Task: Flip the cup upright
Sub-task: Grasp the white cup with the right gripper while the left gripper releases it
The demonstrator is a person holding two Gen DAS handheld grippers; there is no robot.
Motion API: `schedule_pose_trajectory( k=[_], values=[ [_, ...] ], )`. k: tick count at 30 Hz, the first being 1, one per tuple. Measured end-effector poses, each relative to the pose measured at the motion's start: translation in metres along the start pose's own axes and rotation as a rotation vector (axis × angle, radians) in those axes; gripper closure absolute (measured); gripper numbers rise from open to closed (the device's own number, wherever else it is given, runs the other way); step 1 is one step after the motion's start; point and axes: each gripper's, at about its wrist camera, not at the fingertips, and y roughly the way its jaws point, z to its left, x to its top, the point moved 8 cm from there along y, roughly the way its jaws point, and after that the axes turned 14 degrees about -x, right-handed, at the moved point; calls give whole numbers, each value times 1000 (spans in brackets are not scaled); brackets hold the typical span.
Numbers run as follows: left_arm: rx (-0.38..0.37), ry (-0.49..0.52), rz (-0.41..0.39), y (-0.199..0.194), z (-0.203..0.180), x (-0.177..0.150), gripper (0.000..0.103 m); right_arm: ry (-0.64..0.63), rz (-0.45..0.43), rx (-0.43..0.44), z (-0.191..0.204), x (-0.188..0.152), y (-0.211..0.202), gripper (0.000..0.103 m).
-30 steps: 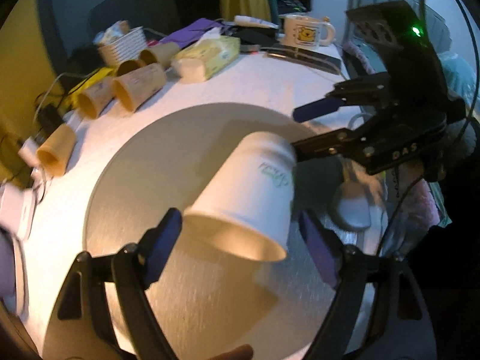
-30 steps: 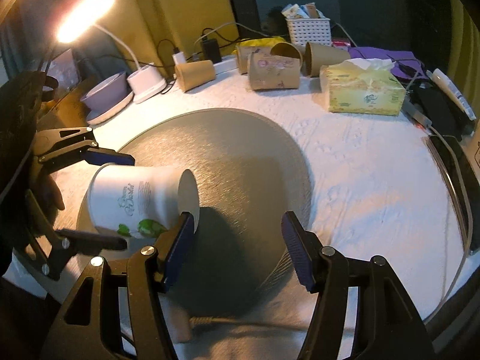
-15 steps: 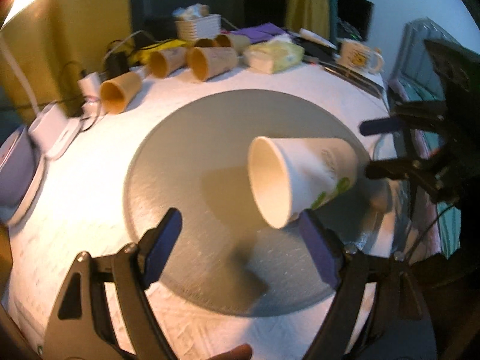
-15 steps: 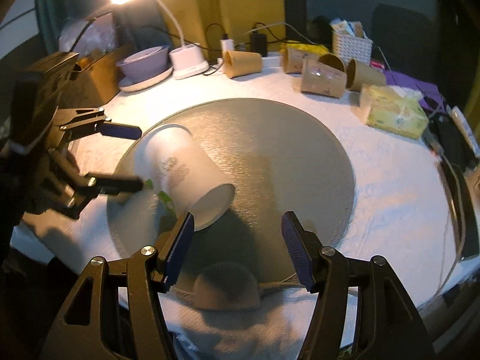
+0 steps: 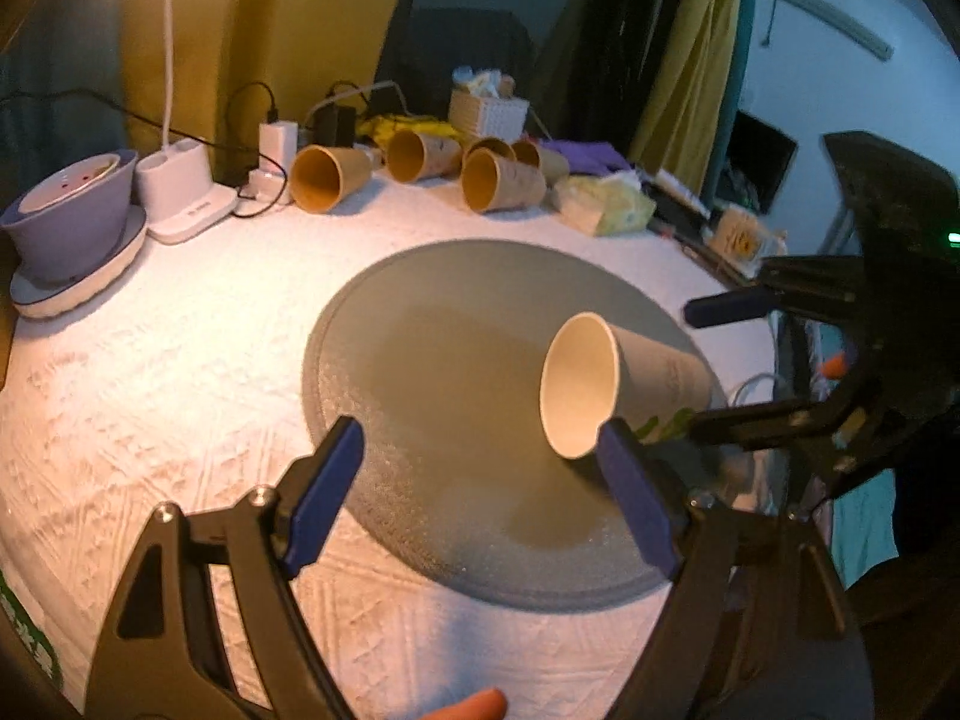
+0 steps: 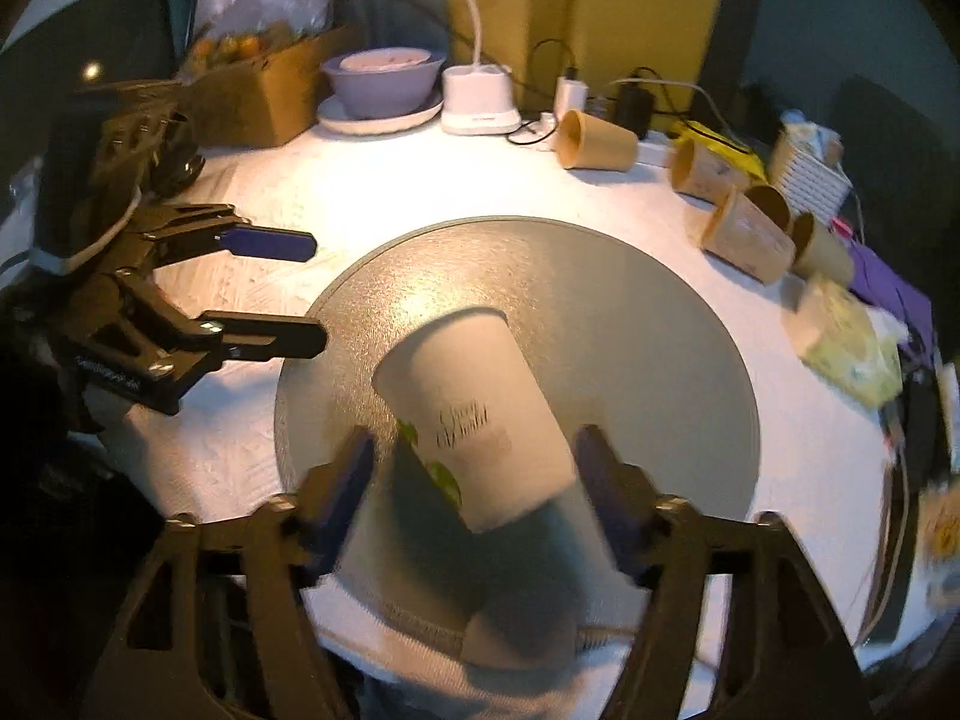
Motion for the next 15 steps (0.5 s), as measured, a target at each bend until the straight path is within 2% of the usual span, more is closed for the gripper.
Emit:
schedule_pose_trajectory(
  k=[7,15],
  values=[
    [-39,-40,-79,-12,8,2,21,-121,93,-5,14,14,27,24],
    [-78,-90,-91,-13,19,-2,21,-240,212,10,26,15,49,24]
  ],
)
